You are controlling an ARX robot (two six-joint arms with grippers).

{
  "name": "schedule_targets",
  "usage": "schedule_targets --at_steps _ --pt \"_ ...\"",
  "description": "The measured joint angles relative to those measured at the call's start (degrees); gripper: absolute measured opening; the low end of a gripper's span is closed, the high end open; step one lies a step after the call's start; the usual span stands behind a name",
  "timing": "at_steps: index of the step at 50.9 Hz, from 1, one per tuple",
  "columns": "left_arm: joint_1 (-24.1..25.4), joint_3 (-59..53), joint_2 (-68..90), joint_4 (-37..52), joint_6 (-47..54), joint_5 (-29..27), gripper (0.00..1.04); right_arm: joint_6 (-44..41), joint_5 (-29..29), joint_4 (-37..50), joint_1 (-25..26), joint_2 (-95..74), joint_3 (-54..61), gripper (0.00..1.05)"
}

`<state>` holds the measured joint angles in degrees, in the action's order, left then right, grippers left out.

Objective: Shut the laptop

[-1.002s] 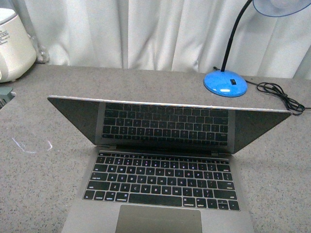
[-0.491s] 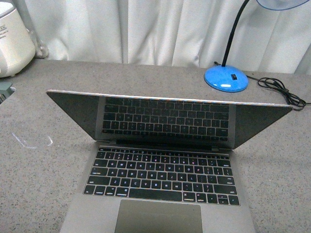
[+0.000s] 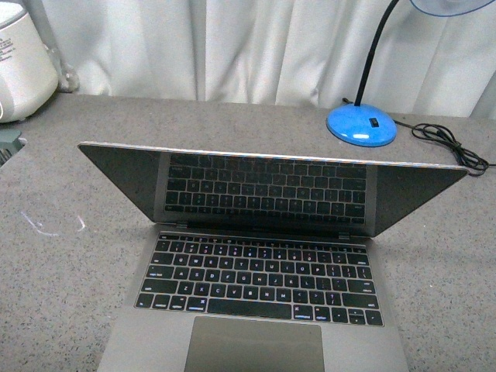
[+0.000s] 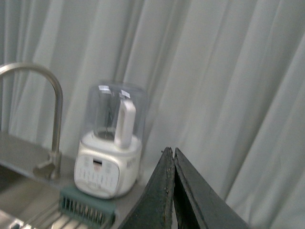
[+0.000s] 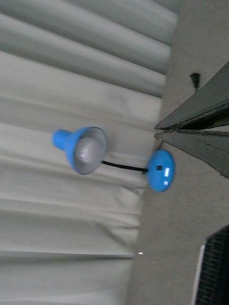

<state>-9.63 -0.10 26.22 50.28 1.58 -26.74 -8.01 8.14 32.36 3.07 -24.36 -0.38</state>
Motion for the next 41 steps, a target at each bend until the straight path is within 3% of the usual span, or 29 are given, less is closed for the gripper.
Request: schedule_targets --at_steps 9,15,25,41 --pt "-1.4 2.7 17.5 1.2 -0.7 3.6 0.04 -4.8 1.7 6.9 -1.7 -20.2 -5.1 0.01" --pt "-1.0 9.9 23.9 -4.6 -1.9 9.5 0.04 -9.2 4.1 10.4 -2.5 -31.3 -10.0 0.01" --pt "-1.2 16.7 31.7 -9.8 0.2 18.0 0.04 -13.5 8.4 8.8 -3.8 -42.3 -15.9 0.01" --pt "-4.0 23.0 42.2 -15.1 4.5 23.4 0.04 -14.6 14.1 3.5 -6.7 -51.1 -25.2 0.01"
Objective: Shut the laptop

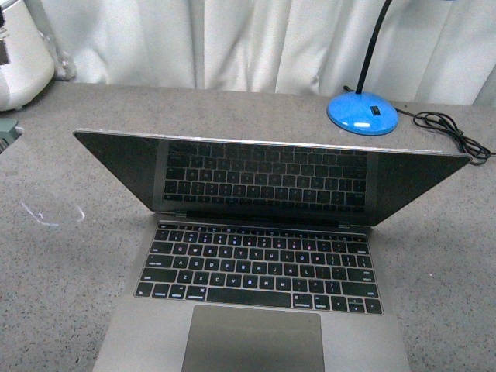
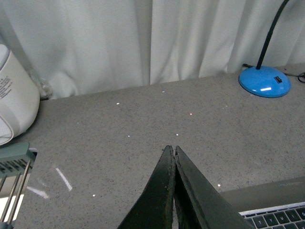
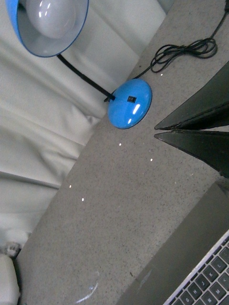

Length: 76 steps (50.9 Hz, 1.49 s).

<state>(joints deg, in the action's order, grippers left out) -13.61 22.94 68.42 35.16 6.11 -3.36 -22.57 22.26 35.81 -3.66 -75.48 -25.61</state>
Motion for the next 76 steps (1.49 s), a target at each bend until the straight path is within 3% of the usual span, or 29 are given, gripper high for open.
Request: schedule_targets --at_steps 31,49,76 --pt "-1.1 14.0 17.2 -4.3 7.6 5.5 0.04 -0.6 6.7 -8.6 -4.7 -12.9 -12.2 0.01" --pt "1.5 17.9 23.7 -5.6 9.7 9.0 0.04 0.5 7.8 -10.9 -7.4 -18.9 -18.8 0.01" --pt "1.2 14.1 23.9 -9.8 13.5 13.7 0.04 10.6 6.4 -8.3 -10.5 -20.0 -10.7 0.01"
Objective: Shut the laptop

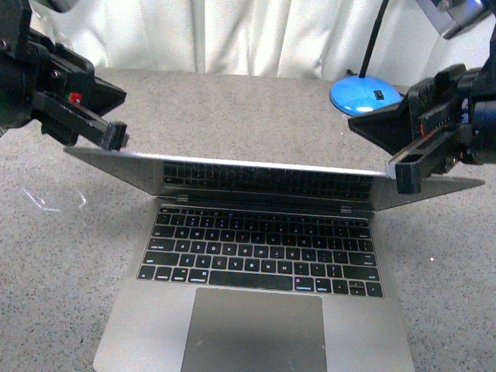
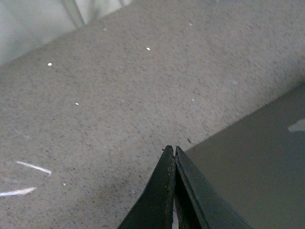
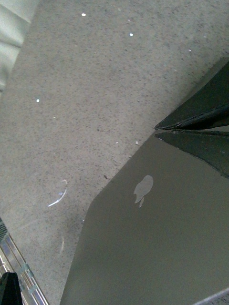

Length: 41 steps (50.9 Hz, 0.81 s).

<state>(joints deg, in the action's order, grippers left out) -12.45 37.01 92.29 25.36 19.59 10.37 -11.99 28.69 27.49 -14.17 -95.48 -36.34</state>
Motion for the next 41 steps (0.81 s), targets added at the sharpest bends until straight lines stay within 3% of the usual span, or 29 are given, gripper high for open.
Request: schedule_targets --at_steps 22,41 --pt "-4.9 -4.0 -2.4 -12.2 6.9 2.8 0.04 13.2 -5.8 -1.6 2.3 -1.3 7.6 0.01" --pt "-8.0 -9.8 -7.8 -18.2 12.0 4.9 0.04 19.4 -11.3 -7.8 -3.6 -2.2 10.7 0.01"
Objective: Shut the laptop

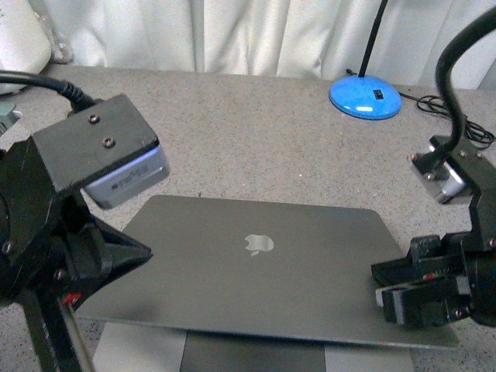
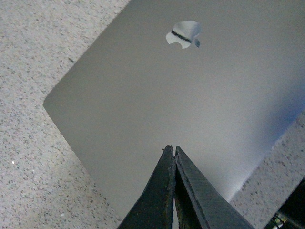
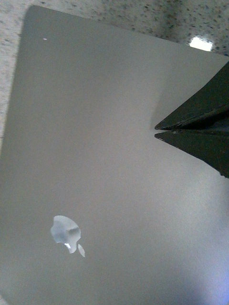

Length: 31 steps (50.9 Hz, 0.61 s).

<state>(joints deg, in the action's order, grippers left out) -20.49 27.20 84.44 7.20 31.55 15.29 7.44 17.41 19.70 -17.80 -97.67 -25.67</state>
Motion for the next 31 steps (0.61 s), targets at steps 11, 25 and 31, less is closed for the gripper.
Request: schedule_targets --at_steps 11,25,31 --pt "-0.7 -2.8 -3.1 -3.8 3.2 0.3 0.04 1.5 -4.0 -1.2 -2.2 -0.4 1.9 0.01" --pt "2.2 -5.0 -4.6 4.2 1.4 -4.3 0.04 3.2 -9.3 -1.7 -0.9 3.6 2.9 0.01" --pt "7.3 -3.3 -4.3 12.4 -5.5 -11.7 0.04 3.6 -13.9 -2.7 2.6 7.0 1.8 0.01"
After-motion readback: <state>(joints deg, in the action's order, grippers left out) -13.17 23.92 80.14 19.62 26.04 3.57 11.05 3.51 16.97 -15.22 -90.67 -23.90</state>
